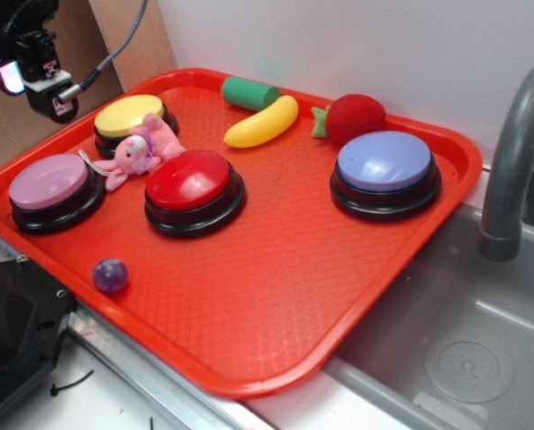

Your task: Push the pink button.

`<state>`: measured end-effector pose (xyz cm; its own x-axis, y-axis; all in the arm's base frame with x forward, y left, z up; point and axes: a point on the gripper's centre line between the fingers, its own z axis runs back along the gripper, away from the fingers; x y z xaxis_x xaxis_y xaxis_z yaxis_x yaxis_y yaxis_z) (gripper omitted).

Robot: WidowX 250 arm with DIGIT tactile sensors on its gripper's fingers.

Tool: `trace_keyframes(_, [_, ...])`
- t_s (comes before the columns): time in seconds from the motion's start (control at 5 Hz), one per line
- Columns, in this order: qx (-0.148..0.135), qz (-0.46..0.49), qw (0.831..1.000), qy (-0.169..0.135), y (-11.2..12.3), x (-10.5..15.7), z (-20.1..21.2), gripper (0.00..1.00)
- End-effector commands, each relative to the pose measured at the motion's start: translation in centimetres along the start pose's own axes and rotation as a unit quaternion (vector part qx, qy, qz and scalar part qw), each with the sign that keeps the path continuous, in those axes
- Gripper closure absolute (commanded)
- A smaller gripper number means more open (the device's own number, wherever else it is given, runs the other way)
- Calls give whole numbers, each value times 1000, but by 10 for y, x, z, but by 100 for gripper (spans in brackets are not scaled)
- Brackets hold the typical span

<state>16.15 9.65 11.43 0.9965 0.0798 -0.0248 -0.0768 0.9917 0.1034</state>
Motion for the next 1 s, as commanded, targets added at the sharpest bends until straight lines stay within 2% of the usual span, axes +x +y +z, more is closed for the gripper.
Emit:
trace_keyframes(0.0, [11, 2, 999, -37, 3, 10, 30, 0])
trace_keyframes(0.8, [6, 1, 999, -38, 0, 13, 43, 0])
